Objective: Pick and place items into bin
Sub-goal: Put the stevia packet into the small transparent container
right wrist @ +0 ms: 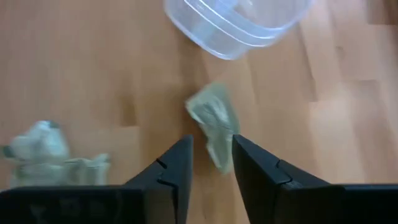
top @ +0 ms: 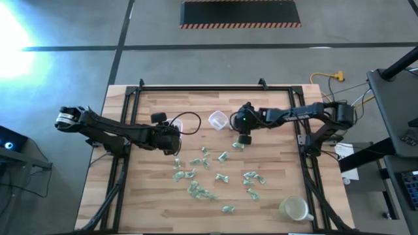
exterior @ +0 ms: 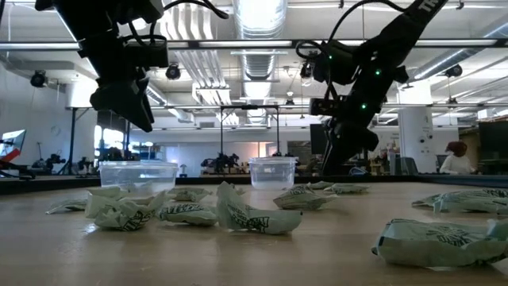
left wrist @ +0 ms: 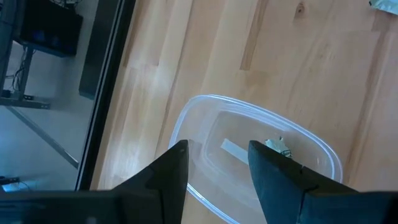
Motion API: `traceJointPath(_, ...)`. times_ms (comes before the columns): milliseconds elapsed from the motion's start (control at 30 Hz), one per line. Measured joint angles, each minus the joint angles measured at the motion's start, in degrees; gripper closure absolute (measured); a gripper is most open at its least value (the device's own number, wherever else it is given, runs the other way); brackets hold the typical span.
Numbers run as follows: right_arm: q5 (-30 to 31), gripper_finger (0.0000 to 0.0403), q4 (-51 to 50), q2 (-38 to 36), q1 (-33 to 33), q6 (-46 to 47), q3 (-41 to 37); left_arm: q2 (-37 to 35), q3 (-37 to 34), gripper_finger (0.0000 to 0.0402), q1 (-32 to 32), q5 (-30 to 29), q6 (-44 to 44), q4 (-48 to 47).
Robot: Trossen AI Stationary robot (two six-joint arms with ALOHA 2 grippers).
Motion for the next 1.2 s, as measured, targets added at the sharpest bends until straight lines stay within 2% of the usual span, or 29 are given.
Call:
traceJointPath(267,-0.3,0.0228,2.4,1.73,-0.81,-0.74,0.48,0.0,-0.04,0.0251,0.0,0.0,0.0,0.07)
traceJointPath(500,-0.26,0.0212,1.95,4.66,-3.08,-0.1,1.61,0.02,-0.07,0.0251,0.0,0.0,0.02,0.09)
traceJointPath(1000,-0.48,0.025,1.23,6.54,-3.75,1.27,1.68,0.02,-0.15,0.0251,-0.02,0.0,0.02,0.15)
traceJointPath(1200,-0.46,0.0288,1.08,6.4,-3.73,0.17,1.7,0.02,-0.15,0.0251,-0.02,0.0,0.02,0.15)
